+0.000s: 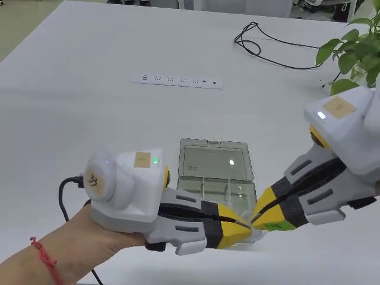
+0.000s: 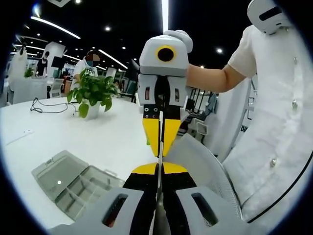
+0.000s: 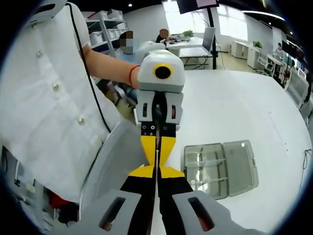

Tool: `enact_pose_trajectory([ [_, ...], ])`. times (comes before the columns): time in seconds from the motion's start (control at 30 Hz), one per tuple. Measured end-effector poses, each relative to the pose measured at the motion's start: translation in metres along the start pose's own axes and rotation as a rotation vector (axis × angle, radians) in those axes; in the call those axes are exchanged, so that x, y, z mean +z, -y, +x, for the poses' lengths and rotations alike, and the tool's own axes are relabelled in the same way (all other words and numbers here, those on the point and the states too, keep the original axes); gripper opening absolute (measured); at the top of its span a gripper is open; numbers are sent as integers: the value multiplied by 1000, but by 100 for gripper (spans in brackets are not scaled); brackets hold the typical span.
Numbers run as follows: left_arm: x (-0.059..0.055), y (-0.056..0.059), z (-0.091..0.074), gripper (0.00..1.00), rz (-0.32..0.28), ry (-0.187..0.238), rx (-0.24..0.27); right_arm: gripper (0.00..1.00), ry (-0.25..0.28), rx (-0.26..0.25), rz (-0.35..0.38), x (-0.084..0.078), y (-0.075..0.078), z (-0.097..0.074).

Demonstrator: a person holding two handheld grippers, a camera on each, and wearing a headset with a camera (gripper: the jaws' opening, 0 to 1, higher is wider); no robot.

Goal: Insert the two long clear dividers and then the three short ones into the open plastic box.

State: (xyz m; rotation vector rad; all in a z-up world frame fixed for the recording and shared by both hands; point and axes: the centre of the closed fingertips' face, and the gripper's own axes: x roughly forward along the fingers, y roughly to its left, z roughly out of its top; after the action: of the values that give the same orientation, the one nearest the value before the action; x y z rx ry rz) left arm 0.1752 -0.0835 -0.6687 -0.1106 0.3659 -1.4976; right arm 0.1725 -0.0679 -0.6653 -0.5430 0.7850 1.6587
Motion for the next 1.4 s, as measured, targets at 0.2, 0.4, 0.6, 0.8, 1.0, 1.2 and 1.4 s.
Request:
enact_pose_trajectory([
  [0.2, -1, -2, -1, 0, -10, 7, 15, 3, -1, -3, 1, 1, -1, 2],
  [0.4, -1, -6, -3, 2, -11, 14, 34, 3, 1, -6, 2, 2, -1, 1],
  [0.6, -5, -12, -7, 10, -8, 3, 70, 3, 5, -18, 2, 5, -1, -3],
  [0.8, -9, -20, -15, 18, -25, 5, 113, 3, 2, -50, 13, -1, 9, -12],
  [1.0, -12, -32, -28, 32, -34, 13, 181, 3, -20, -102, 19, -10, 24, -20],
  [1.2, -18, -41, -43, 43, -45, 10, 236, 3, -47, -139, 23, -21, 40, -25],
  [1.4, -24, -50, -57, 52, -61, 0, 284, 3, -81, -166, 14, -29, 53, -24],
])
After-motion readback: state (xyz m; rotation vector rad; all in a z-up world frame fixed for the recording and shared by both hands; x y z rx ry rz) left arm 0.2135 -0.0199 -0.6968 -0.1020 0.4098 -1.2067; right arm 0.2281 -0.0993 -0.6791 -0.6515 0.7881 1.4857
